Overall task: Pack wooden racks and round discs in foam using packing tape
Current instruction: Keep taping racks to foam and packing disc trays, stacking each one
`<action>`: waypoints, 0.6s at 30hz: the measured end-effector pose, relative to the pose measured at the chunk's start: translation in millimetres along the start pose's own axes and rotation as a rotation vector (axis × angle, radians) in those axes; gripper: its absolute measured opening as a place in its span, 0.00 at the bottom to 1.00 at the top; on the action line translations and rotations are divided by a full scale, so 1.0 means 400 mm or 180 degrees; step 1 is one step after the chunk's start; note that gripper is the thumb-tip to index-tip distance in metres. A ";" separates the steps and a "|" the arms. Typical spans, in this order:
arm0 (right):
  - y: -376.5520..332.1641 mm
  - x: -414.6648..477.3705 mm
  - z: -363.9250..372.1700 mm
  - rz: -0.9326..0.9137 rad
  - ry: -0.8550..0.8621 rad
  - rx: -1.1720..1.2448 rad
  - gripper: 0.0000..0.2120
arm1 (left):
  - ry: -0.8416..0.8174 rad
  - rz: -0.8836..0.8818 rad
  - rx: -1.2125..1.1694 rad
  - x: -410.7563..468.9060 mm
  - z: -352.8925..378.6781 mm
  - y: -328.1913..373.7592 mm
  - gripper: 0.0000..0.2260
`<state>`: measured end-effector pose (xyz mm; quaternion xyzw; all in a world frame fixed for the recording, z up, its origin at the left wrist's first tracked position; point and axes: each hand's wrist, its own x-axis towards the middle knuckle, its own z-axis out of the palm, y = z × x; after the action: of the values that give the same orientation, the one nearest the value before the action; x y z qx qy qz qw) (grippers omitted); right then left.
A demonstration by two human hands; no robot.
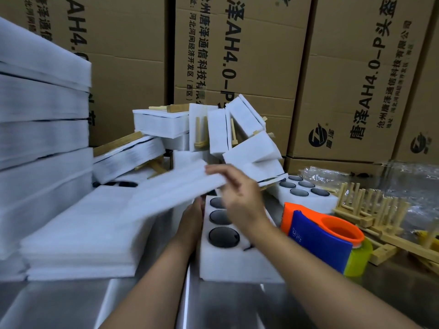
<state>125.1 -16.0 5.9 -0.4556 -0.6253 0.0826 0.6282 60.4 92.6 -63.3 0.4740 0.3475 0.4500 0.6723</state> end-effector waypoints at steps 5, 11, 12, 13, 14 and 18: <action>0.095 -0.026 -0.203 0.0722 0.0530 0.0809 0.21 | 0.0201 0.0136 -0.0037 0.020 0.001 -0.018 0.15; 0.177 -0.124 -0.259 0.0909 0.0409 0.0754 0.18 | 0.0027 0.0065 -0.0282 0.026 0.004 -0.018 0.13; 0.175 -0.128 -0.253 0.0896 0.0283 0.0727 0.18 | 0.0002 0.0011 -0.0351 0.025 0.002 -0.019 0.12; 0.172 -0.132 -0.249 0.0834 0.0168 0.0612 0.17 | -0.0034 -0.0063 -0.0452 0.025 0.002 -0.018 0.12; 0.168 -0.136 -0.247 0.0736 0.0093 0.0406 0.16 | -0.0031 -0.0100 -0.0498 0.022 0.003 -0.016 0.12; 0.154 -0.147 -0.243 0.0524 0.0228 0.0133 0.18 | -0.0175 -0.0093 -0.0630 0.017 0.008 -0.011 0.13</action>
<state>225.5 -66.0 -58.1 -0.4949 -0.5610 0.1305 0.6506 66.9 97.0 -66.9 0.4123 0.2896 0.4591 0.7317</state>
